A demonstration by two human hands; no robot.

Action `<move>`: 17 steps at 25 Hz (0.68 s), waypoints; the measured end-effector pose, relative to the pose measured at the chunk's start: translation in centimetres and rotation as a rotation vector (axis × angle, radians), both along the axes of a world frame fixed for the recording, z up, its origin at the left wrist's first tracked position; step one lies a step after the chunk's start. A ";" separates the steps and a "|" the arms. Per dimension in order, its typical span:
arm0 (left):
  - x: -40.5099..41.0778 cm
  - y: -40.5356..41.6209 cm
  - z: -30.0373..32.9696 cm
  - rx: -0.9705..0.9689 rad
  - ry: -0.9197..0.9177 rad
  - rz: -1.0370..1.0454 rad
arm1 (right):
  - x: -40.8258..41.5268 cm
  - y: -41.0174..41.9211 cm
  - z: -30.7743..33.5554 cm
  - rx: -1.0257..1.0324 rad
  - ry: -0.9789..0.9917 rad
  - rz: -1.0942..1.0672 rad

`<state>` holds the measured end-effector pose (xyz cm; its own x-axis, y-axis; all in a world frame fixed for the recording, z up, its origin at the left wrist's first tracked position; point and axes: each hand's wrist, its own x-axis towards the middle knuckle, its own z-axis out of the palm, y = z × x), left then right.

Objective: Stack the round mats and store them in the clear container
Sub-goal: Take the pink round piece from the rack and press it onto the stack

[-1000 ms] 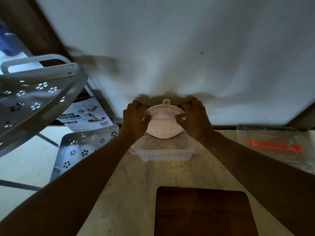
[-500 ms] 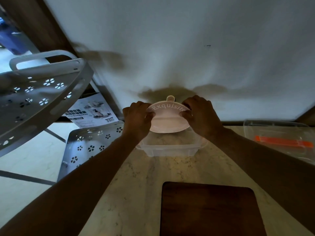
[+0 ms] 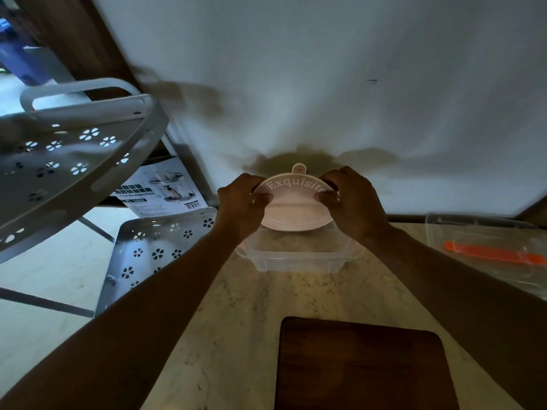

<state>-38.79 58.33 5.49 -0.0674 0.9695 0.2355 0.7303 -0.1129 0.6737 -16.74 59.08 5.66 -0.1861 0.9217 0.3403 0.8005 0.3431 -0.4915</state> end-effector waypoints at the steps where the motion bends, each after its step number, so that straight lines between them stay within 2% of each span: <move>1: -0.1 -0.1 0.1 0.015 -0.034 0.003 | 0.1 -0.1 0.1 0.017 0.036 0.003; 3: -0.1 -0.3 0.2 0.018 -0.050 -0.016 | 0.2 -0.2 0.0 0.013 0.042 0.006; 6: 0.3 -0.2 0.6 -0.021 0.090 -0.057 | 0.0 -0.4 -0.2 -0.017 -0.002 0.020; 10: -0.1 -0.1 2.0 0.061 0.054 -0.060 | 0.2 -0.5 0.3 0.091 0.109 -0.013; 14: -0.3 -0.4 1.9 -0.023 0.223 -0.155 | 0.2 -1.0 -0.3 0.002 0.020 0.020; 17: -1.3 0.1 2.0 0.001 0.222 -0.151 | 0.3 -1.1 -0.1 0.097 0.039 0.053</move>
